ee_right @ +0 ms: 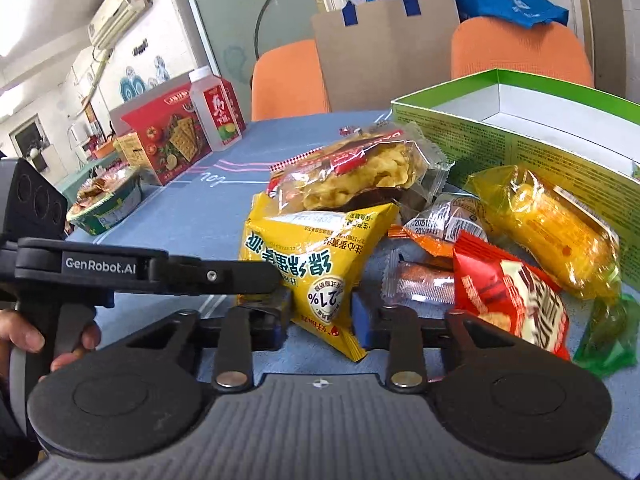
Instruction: Organize snacks
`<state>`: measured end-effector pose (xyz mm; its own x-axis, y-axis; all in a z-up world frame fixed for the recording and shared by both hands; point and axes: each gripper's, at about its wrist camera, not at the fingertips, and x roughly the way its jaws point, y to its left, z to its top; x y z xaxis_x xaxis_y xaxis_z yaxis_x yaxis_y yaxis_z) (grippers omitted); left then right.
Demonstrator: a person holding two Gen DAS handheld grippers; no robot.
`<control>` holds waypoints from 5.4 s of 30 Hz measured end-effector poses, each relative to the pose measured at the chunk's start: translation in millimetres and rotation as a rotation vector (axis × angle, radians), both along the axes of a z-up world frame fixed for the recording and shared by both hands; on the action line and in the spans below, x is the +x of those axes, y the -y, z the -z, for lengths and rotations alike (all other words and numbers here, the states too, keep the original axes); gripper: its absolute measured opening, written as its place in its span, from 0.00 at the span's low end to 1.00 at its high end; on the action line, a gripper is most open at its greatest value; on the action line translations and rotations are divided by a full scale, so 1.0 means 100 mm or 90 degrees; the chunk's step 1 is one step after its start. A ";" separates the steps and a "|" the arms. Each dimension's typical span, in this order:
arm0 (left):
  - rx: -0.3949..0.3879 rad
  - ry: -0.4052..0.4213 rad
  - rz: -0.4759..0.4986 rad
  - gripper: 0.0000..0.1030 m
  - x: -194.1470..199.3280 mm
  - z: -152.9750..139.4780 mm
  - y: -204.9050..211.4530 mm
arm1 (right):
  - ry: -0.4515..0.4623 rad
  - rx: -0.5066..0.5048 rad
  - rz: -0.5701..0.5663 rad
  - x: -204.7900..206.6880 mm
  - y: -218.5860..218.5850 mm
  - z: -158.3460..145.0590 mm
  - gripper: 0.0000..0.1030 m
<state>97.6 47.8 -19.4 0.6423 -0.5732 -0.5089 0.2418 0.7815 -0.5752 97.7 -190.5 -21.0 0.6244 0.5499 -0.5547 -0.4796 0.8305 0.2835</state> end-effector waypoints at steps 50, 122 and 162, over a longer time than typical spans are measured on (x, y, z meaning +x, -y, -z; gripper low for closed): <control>0.090 0.105 0.072 1.00 -0.36 -0.36 0.91 | 0.156 0.052 0.183 -0.82 1.01 -0.23 1.00; -0.063 0.048 0.182 0.34 -0.40 -0.13 0.78 | 0.114 -0.023 0.083 -1.03 0.60 -0.09 0.34; 0.096 0.144 0.048 1.00 0.33 -0.68 1.40 | 0.246 -0.043 0.276 -0.37 1.19 -0.15 1.00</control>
<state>130.7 -92.1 48.6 0.7077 -0.5529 -0.4398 0.4120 0.8287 -0.3787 61.2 -309.4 -6.2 0.9487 0.1695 -0.2670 -0.1493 0.9843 0.0946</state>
